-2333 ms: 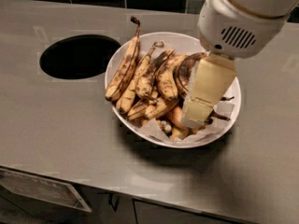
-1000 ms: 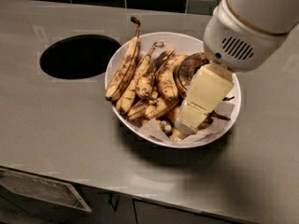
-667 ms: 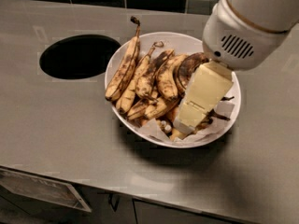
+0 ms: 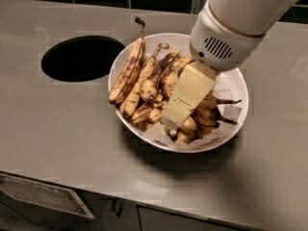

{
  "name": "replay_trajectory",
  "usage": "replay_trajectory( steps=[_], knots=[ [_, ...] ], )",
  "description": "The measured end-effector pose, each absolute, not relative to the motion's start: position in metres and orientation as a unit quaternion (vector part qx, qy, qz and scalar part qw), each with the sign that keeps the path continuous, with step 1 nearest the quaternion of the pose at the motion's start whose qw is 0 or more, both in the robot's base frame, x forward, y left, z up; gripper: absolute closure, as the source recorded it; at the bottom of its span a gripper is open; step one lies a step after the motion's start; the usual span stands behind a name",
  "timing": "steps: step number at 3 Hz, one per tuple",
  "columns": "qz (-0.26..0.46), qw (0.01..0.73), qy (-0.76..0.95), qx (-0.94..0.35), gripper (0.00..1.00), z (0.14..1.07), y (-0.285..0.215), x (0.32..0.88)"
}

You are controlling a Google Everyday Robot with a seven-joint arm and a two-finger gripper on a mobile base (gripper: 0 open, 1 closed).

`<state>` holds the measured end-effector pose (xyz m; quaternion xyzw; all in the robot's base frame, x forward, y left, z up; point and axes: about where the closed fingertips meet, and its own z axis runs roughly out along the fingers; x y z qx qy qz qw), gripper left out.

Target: Pick banana from white bowl

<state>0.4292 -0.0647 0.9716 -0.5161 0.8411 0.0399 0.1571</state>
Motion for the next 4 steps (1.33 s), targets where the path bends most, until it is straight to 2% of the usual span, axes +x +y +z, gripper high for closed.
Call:
replay_trajectory(
  steps=[4],
  knots=[
    [0.048, 0.123, 0.871, -0.473, 0.00, 0.929, -0.081, 0.447]
  ],
)
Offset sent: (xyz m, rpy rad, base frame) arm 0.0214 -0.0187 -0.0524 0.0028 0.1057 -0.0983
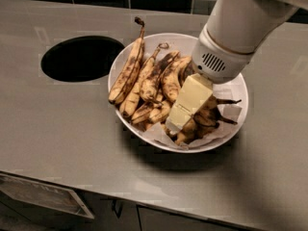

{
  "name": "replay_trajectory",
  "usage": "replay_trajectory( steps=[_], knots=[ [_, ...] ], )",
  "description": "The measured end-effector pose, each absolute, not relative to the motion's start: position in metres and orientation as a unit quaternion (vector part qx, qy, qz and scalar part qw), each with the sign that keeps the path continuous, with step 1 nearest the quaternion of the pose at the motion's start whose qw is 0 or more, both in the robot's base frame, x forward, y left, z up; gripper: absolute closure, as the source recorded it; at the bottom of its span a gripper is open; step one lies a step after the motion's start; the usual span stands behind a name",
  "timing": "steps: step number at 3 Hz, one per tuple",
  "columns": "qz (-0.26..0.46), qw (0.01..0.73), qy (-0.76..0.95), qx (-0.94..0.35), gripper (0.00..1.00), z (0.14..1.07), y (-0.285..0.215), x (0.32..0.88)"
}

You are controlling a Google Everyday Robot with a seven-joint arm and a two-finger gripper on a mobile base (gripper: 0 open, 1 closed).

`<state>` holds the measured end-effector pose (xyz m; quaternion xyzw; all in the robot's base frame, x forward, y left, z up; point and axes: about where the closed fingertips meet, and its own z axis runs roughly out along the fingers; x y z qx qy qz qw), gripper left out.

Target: Pick banana from white bowl

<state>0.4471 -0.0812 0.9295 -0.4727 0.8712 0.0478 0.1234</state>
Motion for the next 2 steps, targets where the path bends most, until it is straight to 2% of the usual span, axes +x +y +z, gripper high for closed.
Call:
replay_trajectory(
  steps=[1, 2],
  knots=[
    [0.050, 0.117, 0.875, -0.466, 0.15, 0.9232, -0.0847, 0.4478],
    [0.050, 0.118, 0.875, -0.467, 0.38, 0.9233, -0.0846, 0.4478]
  ],
)
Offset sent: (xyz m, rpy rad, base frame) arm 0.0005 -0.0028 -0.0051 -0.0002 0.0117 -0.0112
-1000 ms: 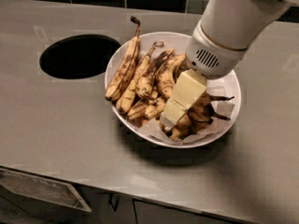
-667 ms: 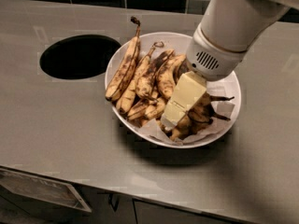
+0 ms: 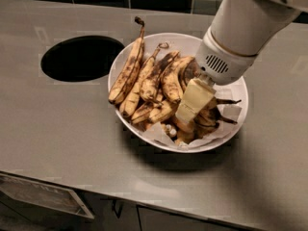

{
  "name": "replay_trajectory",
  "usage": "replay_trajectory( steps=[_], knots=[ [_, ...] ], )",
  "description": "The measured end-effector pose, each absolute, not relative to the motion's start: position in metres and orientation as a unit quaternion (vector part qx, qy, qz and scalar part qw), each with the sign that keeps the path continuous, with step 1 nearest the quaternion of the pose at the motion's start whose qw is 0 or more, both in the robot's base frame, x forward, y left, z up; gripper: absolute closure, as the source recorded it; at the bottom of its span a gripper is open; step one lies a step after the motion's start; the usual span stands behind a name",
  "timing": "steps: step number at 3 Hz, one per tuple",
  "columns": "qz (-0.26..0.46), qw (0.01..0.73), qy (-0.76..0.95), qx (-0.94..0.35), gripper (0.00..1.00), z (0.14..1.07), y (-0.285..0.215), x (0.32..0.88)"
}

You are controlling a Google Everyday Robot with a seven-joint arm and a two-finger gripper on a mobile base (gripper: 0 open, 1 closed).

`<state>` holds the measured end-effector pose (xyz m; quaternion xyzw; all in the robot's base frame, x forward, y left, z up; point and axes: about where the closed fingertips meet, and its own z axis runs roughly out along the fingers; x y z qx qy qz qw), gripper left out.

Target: Pick banana from white bowl

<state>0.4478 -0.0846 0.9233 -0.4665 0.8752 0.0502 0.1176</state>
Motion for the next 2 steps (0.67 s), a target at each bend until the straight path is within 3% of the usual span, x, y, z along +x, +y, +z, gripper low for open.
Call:
replay_trajectory(
  steps=[2],
  knots=[
    [0.050, 0.118, 0.875, -0.467, 0.84, 0.9234, -0.0846, 0.4478]
  ],
)
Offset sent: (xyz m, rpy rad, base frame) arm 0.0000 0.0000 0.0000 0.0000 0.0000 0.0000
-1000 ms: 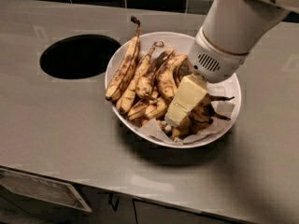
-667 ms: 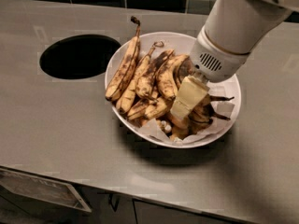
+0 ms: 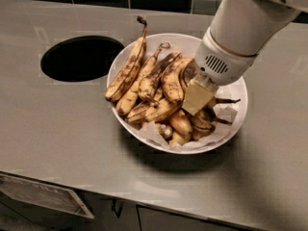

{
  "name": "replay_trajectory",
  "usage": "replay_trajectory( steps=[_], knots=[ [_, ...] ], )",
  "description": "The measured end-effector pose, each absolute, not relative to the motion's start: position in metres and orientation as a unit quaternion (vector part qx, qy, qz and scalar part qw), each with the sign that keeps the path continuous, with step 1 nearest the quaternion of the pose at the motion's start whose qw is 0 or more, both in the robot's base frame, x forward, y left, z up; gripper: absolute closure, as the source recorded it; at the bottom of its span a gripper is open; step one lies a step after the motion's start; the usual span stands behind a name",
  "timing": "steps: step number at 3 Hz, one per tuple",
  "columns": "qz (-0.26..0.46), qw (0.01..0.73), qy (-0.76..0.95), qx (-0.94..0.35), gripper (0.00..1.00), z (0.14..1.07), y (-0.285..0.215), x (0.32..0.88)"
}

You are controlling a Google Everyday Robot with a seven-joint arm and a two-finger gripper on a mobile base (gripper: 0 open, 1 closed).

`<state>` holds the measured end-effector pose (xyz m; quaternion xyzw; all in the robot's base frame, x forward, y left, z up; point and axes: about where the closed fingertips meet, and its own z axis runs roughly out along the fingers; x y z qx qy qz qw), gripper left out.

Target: Pick banana from white bowl

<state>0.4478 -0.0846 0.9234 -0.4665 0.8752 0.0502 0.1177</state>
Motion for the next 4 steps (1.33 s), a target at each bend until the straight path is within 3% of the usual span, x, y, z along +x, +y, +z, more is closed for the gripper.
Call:
replay_trajectory(
  steps=[1, 4],
  knots=[
    [0.049, 0.121, 0.875, -0.467, 1.00, 0.926, -0.084, 0.447],
    [0.010, 0.206, 0.844, -0.496, 1.00, 1.012, -0.069, 0.415]
  ],
)
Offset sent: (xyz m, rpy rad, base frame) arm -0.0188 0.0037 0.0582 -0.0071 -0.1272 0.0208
